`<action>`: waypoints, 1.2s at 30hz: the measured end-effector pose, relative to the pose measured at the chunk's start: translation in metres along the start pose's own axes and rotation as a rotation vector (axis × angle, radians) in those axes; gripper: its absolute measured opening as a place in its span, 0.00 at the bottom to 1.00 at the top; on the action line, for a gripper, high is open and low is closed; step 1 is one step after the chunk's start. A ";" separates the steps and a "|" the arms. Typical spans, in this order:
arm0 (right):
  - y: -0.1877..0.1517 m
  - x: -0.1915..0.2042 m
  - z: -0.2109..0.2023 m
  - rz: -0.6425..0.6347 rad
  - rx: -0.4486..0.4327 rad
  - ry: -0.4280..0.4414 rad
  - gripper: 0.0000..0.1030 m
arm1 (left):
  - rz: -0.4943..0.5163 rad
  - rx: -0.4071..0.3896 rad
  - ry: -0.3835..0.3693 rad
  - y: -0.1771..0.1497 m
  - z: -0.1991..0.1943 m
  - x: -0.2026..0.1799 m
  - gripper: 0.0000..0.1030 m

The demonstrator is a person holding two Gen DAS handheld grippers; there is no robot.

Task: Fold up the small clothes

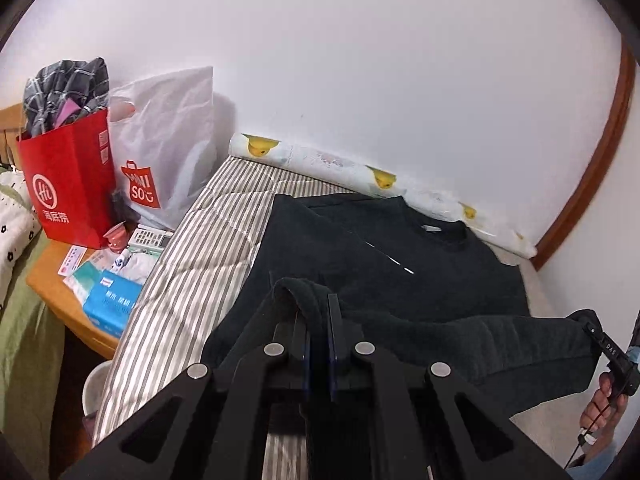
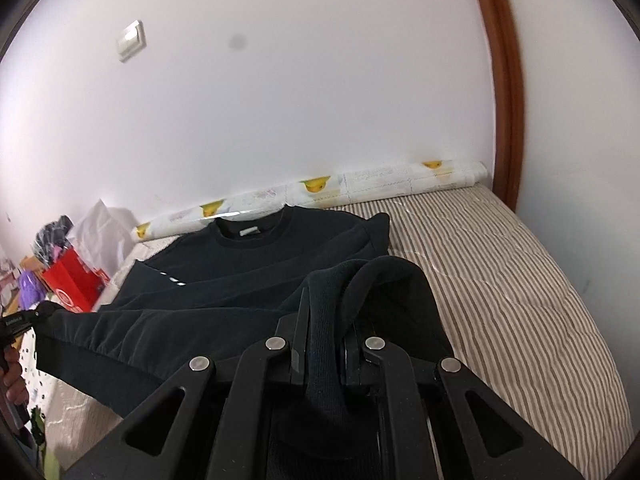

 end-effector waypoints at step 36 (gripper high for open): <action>-0.039 -0.043 0.028 -0.025 0.202 -0.130 0.53 | 0.032 0.121 0.040 -0.038 0.036 0.016 0.44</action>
Point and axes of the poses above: each gripper's, at about its wrist camera, not at the fingertips, and z roughly the way its jaws point, x to its left, y to its top, the point moved 9 cm from there along z, roughly the way its jaws point, and after that the axes turned 5 degrees about y, right-handed, at the moved point
